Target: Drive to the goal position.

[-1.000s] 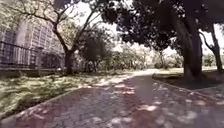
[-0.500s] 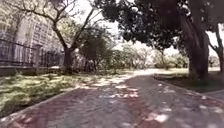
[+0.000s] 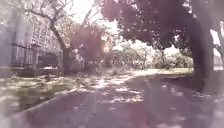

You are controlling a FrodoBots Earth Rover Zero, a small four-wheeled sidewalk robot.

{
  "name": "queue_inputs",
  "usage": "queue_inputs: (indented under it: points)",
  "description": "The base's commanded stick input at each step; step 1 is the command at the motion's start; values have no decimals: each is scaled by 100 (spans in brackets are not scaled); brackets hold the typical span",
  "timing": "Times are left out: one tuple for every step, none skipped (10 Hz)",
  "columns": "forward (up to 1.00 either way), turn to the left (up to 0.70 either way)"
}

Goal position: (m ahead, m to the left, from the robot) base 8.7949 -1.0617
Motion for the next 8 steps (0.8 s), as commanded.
queue_inputs:
  points:
    - [70,-19]
    - [70,-28]
    - [70,-35]
    - [70,-35]
    - [70,-35]
    - [70,-18]
    - [70,0]
    - [70,0]
